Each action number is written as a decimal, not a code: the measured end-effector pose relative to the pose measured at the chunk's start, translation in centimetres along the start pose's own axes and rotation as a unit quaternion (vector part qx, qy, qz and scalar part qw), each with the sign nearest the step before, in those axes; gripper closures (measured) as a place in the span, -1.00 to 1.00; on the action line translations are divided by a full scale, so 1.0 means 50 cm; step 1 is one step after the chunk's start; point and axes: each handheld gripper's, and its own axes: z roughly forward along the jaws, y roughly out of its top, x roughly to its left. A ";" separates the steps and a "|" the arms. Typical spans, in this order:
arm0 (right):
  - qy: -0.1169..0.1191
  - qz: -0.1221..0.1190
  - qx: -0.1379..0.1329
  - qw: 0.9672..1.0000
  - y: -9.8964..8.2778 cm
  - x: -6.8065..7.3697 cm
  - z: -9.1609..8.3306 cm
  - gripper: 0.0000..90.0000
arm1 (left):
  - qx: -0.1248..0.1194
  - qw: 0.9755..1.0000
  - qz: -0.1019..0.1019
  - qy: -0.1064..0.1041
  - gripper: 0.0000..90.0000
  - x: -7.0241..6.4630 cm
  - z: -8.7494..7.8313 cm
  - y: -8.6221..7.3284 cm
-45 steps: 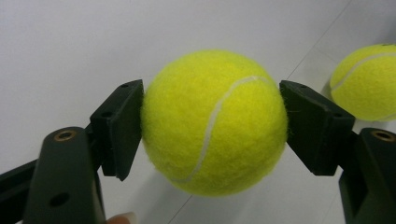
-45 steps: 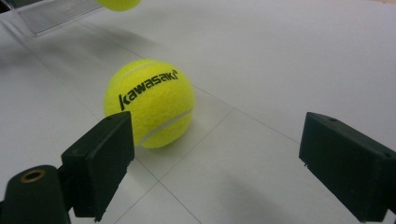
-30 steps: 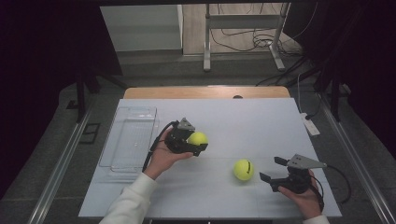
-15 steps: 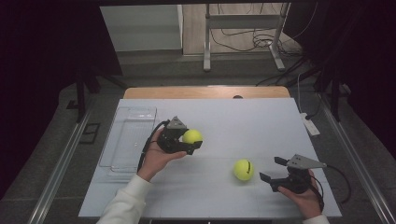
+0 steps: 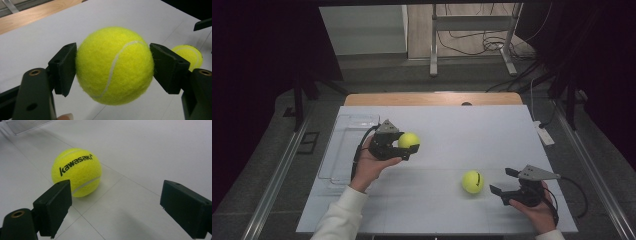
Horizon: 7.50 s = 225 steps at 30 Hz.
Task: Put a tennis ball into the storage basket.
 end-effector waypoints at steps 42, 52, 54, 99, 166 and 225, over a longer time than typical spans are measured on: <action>-0.002 0.004 -0.009 1.000 0.003 -0.001 -0.004 -0.75 | -0.034 0.998 -0.024 0.048 -0.40 0.050 -0.063 -0.006; -0.002 0.004 -0.008 1.000 0.002 -0.002 -0.004 -0.75 | -0.047 0.995 -0.043 0.070 -0.40 0.072 -0.077 -0.012; -0.003 0.004 -0.008 1.000 0.002 -0.002 -0.005 -0.75 | -0.050 0.995 -0.047 0.075 -0.40 0.078 -0.080 -0.013; -0.002 0.007 -0.008 1.000 0.001 -0.003 -0.004 -0.75 | -0.048 0.984 -0.099 0.137 -0.40 0.173 -0.113 -0.042; -0.007 0.018 -0.011 1.000 -0.010 -0.010 -0.015 -0.74 | 0.048 0.963 -0.155 0.216 -0.40 0.331 -0.090 -0.050; -0.009 0.017 -0.008 1.000 -0.011 -0.011 -0.015 -0.74 | 0.163 0.950 -0.155 0.218 -0.41 0.344 -0.019 -0.092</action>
